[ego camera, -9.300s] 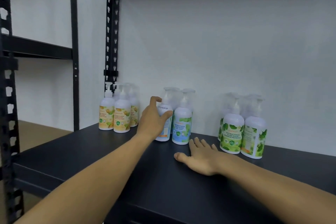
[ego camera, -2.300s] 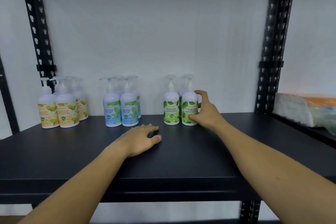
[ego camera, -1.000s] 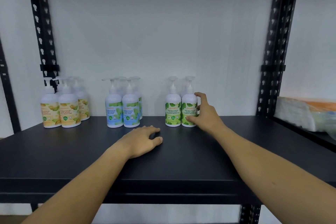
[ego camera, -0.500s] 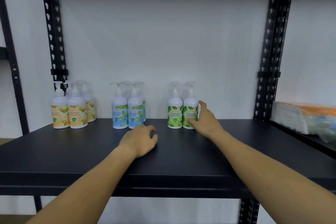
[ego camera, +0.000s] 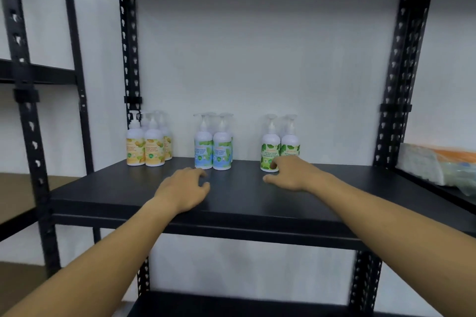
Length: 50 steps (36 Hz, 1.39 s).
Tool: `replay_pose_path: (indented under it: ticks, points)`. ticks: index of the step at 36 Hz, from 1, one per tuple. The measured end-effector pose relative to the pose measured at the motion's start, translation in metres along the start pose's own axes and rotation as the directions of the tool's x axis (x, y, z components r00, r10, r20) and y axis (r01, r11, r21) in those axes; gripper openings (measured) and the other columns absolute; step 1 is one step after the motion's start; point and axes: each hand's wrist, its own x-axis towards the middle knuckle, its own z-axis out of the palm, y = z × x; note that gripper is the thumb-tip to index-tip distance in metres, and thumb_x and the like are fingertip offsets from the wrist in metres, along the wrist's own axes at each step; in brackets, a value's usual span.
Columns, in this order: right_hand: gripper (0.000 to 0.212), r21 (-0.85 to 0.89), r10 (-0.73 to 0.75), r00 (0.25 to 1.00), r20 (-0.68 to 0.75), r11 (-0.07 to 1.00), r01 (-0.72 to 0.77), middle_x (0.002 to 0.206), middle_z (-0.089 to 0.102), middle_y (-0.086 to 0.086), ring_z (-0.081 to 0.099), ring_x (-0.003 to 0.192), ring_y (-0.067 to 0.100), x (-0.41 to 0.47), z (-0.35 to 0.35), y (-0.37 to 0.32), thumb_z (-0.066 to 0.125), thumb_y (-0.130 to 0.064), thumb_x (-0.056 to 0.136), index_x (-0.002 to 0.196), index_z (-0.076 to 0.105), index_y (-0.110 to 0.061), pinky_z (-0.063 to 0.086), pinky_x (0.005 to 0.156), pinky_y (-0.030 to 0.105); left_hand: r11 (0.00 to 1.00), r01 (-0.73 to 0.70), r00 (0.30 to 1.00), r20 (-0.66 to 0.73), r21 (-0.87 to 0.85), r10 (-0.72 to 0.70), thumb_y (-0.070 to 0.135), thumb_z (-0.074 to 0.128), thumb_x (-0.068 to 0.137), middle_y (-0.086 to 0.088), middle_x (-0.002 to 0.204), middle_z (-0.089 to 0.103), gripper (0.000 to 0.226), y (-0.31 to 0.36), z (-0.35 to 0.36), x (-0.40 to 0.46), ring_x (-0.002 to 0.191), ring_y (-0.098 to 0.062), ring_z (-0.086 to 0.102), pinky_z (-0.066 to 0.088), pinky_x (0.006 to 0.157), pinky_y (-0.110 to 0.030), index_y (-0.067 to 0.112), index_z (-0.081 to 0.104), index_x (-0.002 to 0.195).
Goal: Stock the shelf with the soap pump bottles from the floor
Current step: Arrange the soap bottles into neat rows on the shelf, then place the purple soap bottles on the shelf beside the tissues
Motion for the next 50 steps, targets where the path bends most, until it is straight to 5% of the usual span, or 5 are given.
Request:
replay_pose_path:
  ticks: [10,22,38,43,50]
  points:
    - [0.047,-0.071,-0.317,0.945,0.081,0.944,0.323,0.125,0.062,0.005,0.059,0.111,0.024,-0.031,0.008,-0.13,0.055,-0.049,0.095,0.128,0.06,-0.016,0.05,0.096,0.04,0.991,0.088,0.985,-0.139,-0.101,-0.101,0.037,0.05,0.098,0.001,0.137,0.058,0.038,-0.067,-0.054,-0.087,0.124,-0.019,0.053,0.045,0.102,-0.039,0.022,0.059,0.132]
    - [0.041,0.225,-0.694,0.709,0.129,0.717,0.66,0.13,0.06,-0.004,0.056,0.119,0.016,-0.088,0.113,-0.278,0.056,-0.047,0.094,0.127,0.061,-0.024,0.049,0.097,0.038,0.928,0.322,0.925,-0.146,-0.189,-0.351,0.029,0.053,0.099,0.004,0.128,0.063,0.031,-0.183,-0.038,-0.22,0.119,-0.016,0.058,0.043,0.094,-0.027,0.019,0.063,0.127]
    - [0.03,0.263,-0.577,0.415,0.703,0.754,0.603,0.115,0.058,0.008,0.06,0.104,0.031,-0.153,0.382,-0.332,0.055,-0.034,0.093,0.111,0.056,-0.011,0.05,0.073,0.036,0.619,0.767,0.641,0.219,-0.167,-0.736,0.029,0.055,0.098,-0.004,0.137,0.058,0.036,-0.299,0.132,-0.409,0.125,-0.023,0.054,0.043,0.098,-0.03,0.019,0.058,0.133]
    - [0.048,0.178,-0.464,0.377,0.802,0.787,0.591,0.143,0.05,0.011,0.053,0.124,0.034,-0.164,0.44,-0.321,0.055,-0.038,0.093,0.136,0.052,-0.018,0.047,0.101,0.04,0.522,0.836,0.548,0.337,-0.171,-0.766,0.028,0.059,0.095,-0.002,0.141,0.056,0.043,-0.317,0.189,-0.454,0.129,-0.019,0.051,0.041,0.103,-0.027,0.019,0.055,0.136]
    - [0.059,0.209,-0.412,0.266,0.871,0.803,0.559,0.14,0.054,0.011,0.054,0.125,0.032,-0.193,0.509,-0.302,0.063,-0.035,0.085,0.139,0.045,-0.018,0.047,0.098,0.035,0.413,0.89,0.453,0.492,-0.193,-0.743,0.028,0.067,0.091,-0.004,0.152,0.043,0.068,-0.323,0.265,-0.5,0.138,-0.017,0.042,0.032,0.107,-0.023,0.018,0.036,0.151]
